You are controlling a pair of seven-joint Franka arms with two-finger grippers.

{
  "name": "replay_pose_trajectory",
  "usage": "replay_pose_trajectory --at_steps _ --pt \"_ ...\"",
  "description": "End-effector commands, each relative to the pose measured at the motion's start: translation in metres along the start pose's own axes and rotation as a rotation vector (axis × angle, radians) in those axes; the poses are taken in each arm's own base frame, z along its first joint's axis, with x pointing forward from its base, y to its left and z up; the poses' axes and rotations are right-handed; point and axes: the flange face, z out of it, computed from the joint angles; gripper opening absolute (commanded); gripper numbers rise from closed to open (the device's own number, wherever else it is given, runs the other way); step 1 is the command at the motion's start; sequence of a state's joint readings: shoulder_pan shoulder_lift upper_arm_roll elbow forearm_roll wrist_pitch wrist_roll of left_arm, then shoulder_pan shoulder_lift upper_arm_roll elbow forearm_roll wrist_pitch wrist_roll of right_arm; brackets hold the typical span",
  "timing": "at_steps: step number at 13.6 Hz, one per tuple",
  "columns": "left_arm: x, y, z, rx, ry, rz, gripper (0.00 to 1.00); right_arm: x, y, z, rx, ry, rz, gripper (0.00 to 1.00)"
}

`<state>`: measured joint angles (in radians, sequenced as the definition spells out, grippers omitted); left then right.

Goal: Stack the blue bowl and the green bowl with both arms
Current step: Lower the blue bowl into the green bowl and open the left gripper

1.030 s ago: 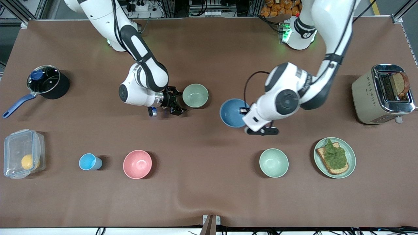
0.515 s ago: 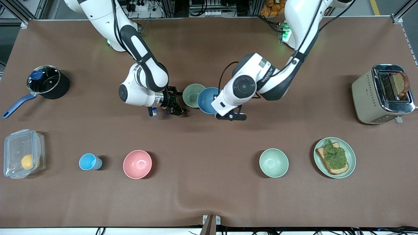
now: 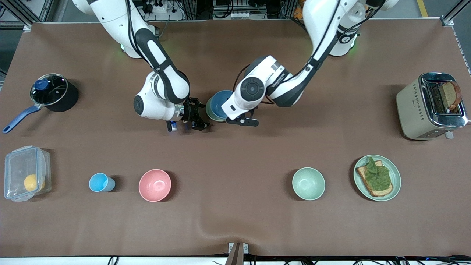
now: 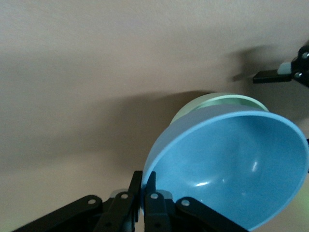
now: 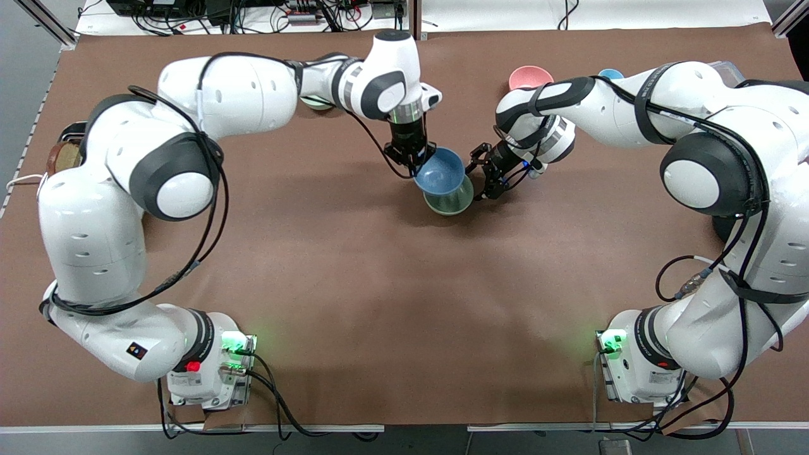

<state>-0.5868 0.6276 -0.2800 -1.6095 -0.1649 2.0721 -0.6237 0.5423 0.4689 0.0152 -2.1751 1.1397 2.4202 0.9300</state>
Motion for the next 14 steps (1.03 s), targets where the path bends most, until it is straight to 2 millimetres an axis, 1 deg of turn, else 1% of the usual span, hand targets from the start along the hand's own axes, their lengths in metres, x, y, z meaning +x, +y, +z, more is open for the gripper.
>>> replay_pose_trajectory --at_steps 1,2,5,6,7,8,11,12,13,14 --pt "0.002 0.003 0.011 -0.018 -0.008 -0.021 0.00 0.002 -0.001 -0.002 0.013 -0.027 -0.005 1.00" --pt "0.002 0.003 0.010 -0.020 -0.006 -0.021 0.00 0.003 -0.001 -0.002 0.014 -0.028 -0.010 1.00" --pt "0.005 0.004 0.016 -0.026 -0.002 -0.004 0.00 0.003 -0.001 -0.003 0.014 -0.028 -0.010 1.00" --pt "0.005 0.007 0.020 -0.028 0.000 0.000 0.00 0.003 -0.002 -0.003 0.015 -0.027 -0.011 1.00" --pt "-0.001 0.014 0.026 -0.027 -0.002 0.012 0.00 0.003 -0.001 -0.003 0.014 -0.028 -0.012 1.00" --pt "-0.005 0.020 0.027 -0.029 0.002 0.020 0.00 0.004 -0.001 -0.003 0.014 -0.027 -0.010 1.00" --pt "-0.006 0.022 0.027 -0.030 0.004 0.009 0.00 0.005 -0.001 -0.003 0.013 -0.026 -0.020 1.00" --pt "-0.009 0.026 0.027 -0.030 0.004 0.015 0.20 0.005 -0.001 -0.003 0.012 -0.027 -0.026 1.00" --pt "-0.010 0.027 0.028 -0.028 0.003 0.017 0.63 0.005 -0.001 -0.003 0.013 -0.026 -0.026 1.00" --pt "-0.011 0.028 0.029 -0.024 0.005 0.023 1.00 0.005 -0.001 -0.003 0.012 -0.027 -0.026 1.00"
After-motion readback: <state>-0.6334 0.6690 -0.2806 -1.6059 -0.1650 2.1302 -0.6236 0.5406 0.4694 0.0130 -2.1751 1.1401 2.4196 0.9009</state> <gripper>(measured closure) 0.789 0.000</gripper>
